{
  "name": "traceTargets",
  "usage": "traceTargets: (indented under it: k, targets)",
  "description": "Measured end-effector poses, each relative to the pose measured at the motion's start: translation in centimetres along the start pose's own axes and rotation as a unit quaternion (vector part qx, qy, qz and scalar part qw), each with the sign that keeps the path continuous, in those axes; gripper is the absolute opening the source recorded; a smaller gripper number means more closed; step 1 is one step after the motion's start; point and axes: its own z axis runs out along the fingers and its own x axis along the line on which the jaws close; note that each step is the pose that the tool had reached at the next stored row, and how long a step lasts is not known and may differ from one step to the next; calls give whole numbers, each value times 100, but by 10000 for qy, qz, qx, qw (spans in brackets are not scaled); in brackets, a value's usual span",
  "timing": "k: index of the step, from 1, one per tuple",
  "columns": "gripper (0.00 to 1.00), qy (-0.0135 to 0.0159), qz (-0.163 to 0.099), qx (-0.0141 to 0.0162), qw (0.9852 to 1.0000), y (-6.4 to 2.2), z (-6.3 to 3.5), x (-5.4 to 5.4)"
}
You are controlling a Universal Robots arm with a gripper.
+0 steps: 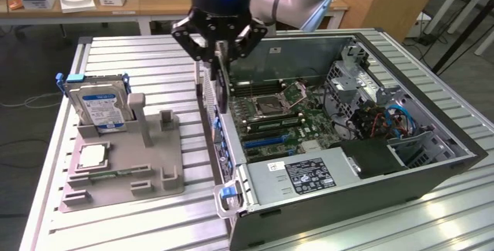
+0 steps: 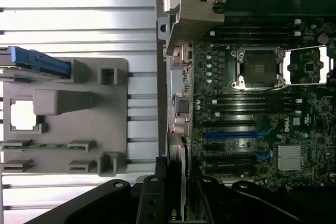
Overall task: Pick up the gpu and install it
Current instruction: 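Pick up the gpu and move the gpu toward the slot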
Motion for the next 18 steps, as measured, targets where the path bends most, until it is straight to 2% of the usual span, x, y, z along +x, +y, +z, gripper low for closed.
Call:
traceTargets:
  k: [18]
  targets:
    - [27,8,-149,-5,9999,26,23,-720]
